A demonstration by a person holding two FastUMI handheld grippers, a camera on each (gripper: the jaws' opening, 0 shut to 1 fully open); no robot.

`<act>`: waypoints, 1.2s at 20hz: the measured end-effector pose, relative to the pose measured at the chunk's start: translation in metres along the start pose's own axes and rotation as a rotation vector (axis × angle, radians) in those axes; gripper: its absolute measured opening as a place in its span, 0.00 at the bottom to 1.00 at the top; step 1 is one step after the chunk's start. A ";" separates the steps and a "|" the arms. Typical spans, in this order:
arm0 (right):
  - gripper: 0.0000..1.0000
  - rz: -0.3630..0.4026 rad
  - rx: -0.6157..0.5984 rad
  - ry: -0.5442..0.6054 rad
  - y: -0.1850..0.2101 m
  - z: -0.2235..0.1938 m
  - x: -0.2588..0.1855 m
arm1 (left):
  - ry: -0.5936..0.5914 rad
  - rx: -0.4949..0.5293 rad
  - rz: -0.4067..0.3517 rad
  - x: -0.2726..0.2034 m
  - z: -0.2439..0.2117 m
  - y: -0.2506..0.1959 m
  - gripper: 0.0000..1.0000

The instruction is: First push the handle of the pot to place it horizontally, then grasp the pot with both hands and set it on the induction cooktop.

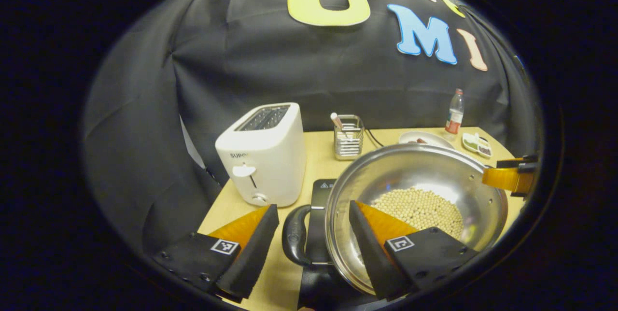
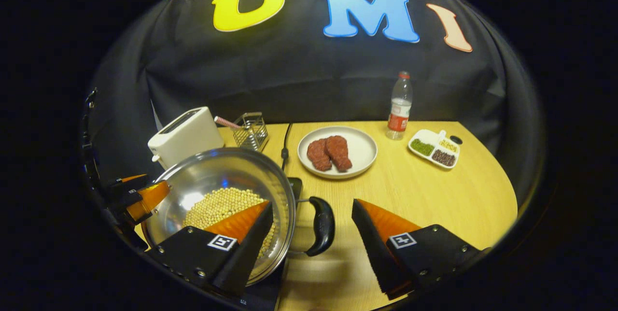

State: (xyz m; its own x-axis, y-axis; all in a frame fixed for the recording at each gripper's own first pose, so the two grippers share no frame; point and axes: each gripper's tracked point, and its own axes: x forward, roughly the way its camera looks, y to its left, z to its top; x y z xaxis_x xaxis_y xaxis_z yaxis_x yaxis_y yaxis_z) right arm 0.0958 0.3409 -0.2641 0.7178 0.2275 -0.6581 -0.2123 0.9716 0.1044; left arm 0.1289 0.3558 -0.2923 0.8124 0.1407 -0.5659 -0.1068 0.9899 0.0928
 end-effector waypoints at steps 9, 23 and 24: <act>0.97 -0.063 -0.103 -0.270 -0.087 0.060 -0.088 | -0.285 0.006 0.022 -0.086 0.101 -0.067 0.96; 0.96 -0.021 -0.102 -0.467 -0.206 0.053 -0.271 | -0.493 -0.060 0.009 -0.302 0.136 -0.220 0.91; 0.96 -0.016 -0.103 -0.470 -0.210 0.048 -0.279 | -0.494 -0.057 0.008 -0.314 0.131 -0.226 0.91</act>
State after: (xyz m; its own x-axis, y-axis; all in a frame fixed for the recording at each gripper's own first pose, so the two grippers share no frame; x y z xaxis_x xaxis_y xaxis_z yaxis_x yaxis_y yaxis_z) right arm -0.0282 0.0762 -0.0665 0.9383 0.2405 -0.2484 -0.2464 0.9691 0.0075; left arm -0.0273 0.0863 -0.0283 0.9845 0.1382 -0.1081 -0.1343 0.9900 0.0423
